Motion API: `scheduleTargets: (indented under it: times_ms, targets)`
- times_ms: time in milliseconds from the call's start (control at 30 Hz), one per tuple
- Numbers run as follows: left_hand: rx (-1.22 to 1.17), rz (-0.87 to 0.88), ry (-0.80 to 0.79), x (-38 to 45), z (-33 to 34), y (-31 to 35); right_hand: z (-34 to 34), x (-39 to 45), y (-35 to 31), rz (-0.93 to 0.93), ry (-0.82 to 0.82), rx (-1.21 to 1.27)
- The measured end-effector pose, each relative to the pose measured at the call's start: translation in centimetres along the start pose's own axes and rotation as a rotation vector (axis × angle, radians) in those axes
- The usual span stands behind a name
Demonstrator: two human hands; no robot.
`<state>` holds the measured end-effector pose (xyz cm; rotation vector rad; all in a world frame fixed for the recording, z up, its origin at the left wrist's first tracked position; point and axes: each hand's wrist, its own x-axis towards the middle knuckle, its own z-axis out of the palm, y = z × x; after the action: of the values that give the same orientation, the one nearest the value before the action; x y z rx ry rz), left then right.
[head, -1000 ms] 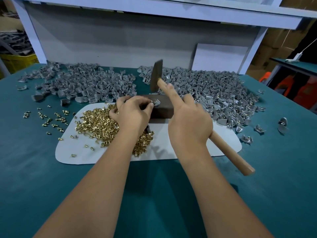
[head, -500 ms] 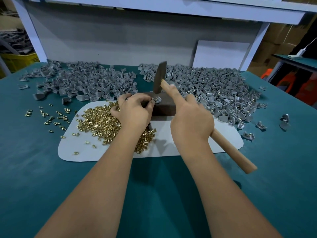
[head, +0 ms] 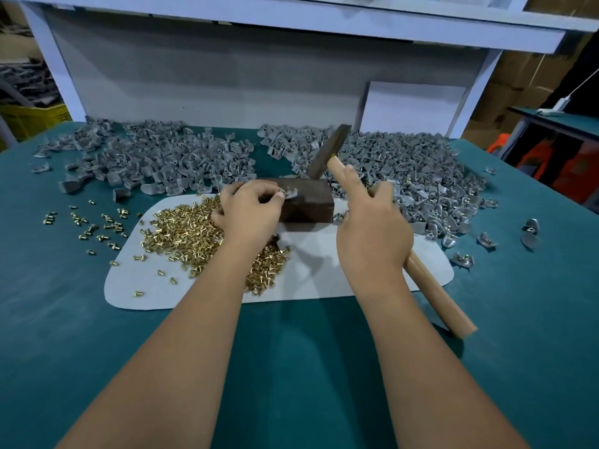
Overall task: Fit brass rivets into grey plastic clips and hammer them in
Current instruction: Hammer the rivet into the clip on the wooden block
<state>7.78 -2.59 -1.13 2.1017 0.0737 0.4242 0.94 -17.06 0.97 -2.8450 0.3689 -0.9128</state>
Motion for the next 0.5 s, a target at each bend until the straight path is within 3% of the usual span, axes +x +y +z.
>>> scheduleTargets:
  times_ms: [500]
  targets:
    - [0.011,0.008,-0.018,-0.4,-0.1,0.1,0.6,1.2,2.5,0.215,-0.186,-0.012]
